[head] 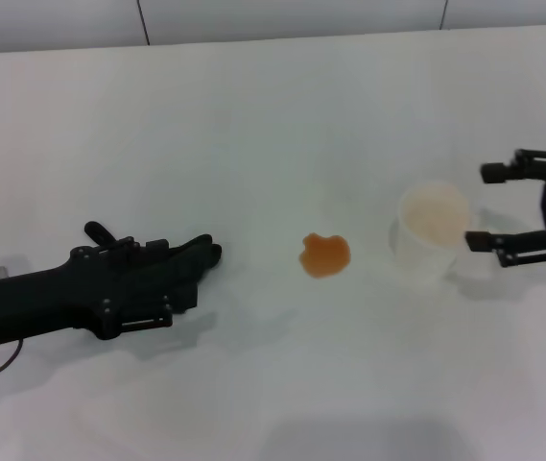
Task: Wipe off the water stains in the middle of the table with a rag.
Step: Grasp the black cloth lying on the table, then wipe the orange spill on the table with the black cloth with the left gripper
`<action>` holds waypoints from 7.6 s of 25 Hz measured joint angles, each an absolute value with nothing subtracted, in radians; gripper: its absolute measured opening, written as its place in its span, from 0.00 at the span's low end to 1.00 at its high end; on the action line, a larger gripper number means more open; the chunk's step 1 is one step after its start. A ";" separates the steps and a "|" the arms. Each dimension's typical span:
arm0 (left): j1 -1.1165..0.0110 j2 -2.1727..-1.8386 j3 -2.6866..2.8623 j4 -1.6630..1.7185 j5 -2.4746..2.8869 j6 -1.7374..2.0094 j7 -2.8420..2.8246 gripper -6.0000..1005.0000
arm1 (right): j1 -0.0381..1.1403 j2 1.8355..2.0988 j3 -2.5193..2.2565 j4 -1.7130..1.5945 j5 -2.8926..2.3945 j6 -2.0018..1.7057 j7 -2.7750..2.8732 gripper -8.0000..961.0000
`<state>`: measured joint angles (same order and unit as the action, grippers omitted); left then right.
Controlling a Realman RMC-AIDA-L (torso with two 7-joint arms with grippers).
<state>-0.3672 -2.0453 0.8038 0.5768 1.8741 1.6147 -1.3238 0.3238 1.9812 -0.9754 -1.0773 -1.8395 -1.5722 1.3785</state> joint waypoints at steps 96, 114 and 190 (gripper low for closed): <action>-0.785 -2.082 1.532 1.062 2.679 1.507 -2.530 0.52 | 0.373 2.011 -1.097 -1.116 -1.808 -1.505 1.355 0.88; -0.813 -2.080 1.520 1.022 2.680 1.509 -2.544 0.08 | 0.371 2.011 -1.092 -1.117 -1.805 -1.506 1.353 0.88; -0.855 -2.088 1.784 0.910 2.329 1.005 -2.548 0.07 | 0.356 2.011 -1.092 -1.118 -1.801 -1.513 1.344 0.88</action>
<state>-0.8547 -2.0878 1.7839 0.9103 2.3291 1.0051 -2.5477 0.3565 2.0109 -1.0921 -1.1183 -1.8005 -1.5125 1.3436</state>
